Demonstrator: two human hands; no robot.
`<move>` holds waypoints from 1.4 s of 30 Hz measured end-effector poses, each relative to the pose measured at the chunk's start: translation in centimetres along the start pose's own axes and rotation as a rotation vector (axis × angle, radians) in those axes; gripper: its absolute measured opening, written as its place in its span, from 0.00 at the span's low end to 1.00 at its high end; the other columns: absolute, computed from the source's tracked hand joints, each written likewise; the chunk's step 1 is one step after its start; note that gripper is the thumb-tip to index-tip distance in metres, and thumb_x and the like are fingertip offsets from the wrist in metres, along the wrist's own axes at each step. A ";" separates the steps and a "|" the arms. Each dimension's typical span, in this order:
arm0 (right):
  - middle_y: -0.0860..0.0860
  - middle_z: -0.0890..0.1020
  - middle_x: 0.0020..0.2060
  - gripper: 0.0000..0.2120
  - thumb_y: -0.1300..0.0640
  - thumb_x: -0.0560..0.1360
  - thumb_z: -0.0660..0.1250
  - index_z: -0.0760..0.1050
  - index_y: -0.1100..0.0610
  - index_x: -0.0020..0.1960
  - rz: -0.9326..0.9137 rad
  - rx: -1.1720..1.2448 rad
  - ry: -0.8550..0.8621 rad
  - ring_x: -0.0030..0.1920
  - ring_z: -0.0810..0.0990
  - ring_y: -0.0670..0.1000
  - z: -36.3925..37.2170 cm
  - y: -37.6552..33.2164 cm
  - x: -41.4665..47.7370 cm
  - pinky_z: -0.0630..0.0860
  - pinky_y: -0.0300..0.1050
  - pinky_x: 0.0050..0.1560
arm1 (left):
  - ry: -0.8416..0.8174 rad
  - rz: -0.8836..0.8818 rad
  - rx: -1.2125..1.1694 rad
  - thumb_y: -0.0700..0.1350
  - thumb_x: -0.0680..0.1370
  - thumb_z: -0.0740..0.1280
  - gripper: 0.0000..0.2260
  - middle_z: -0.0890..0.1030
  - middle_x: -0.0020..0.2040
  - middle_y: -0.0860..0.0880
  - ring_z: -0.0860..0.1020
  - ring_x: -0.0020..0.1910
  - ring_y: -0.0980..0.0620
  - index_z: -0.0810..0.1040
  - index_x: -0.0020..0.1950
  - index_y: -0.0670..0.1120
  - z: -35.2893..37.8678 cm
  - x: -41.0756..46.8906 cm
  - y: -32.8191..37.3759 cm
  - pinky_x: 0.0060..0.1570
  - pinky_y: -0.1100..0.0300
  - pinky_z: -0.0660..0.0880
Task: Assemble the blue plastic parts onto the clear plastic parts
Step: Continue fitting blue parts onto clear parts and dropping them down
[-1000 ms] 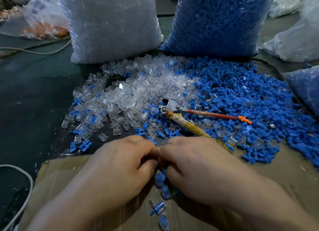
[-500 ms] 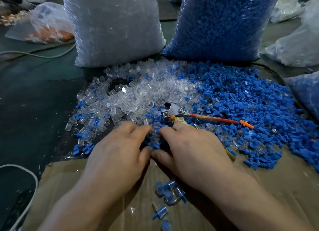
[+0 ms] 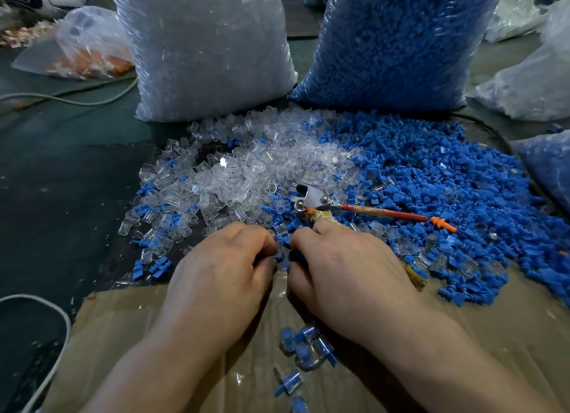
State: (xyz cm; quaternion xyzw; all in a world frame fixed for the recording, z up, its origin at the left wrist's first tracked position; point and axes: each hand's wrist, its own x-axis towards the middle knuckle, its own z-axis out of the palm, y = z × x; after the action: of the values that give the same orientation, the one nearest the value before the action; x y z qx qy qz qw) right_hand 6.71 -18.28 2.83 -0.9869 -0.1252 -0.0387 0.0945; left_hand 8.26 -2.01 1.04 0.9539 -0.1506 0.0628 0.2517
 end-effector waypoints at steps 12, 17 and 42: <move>0.48 0.63 0.41 0.07 0.50 0.81 0.61 0.71 0.45 0.58 -0.075 -0.050 -0.121 0.41 0.66 0.52 -0.4 0.2 -0.1 0.55 0.45 0.29 | 0.193 -0.244 -0.381 0.51 0.74 0.73 0.07 0.82 0.40 0.65 0.80 0.38 0.63 0.78 0.46 0.63 0.7 -0.1 -0.6 0.30 0.68 0.75; 0.47 0.66 0.43 0.05 0.51 0.80 0.62 0.69 0.47 0.54 -0.086 0.004 -0.083 0.42 0.68 0.52 -0.4 0.2 -0.5 0.62 0.47 0.33 | 0.203 -0.311 -0.565 0.52 0.72 0.75 0.06 0.84 0.37 0.58 0.83 0.35 0.58 0.81 0.46 0.61 0.8 -0.1 -0.5 0.35 0.51 0.81; 0.38 0.77 0.44 0.05 0.47 0.76 0.63 0.76 0.42 0.51 -0.010 0.664 0.286 0.47 0.78 0.43 -0.5 1.2 -1.3 0.75 0.38 0.45 | -0.010 -0.390 -1.053 0.37 0.76 0.70 0.11 0.82 0.33 0.45 0.78 0.28 0.53 0.83 0.43 0.54 -0.5 -0.6 1.7 0.26 0.63 0.74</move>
State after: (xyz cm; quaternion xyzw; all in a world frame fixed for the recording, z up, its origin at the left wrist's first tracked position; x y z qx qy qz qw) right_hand 5.74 -19.79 3.04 -0.8863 -0.1215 -0.1339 0.4263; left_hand 7.15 -3.02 2.17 0.7100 0.0164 -0.0733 0.7002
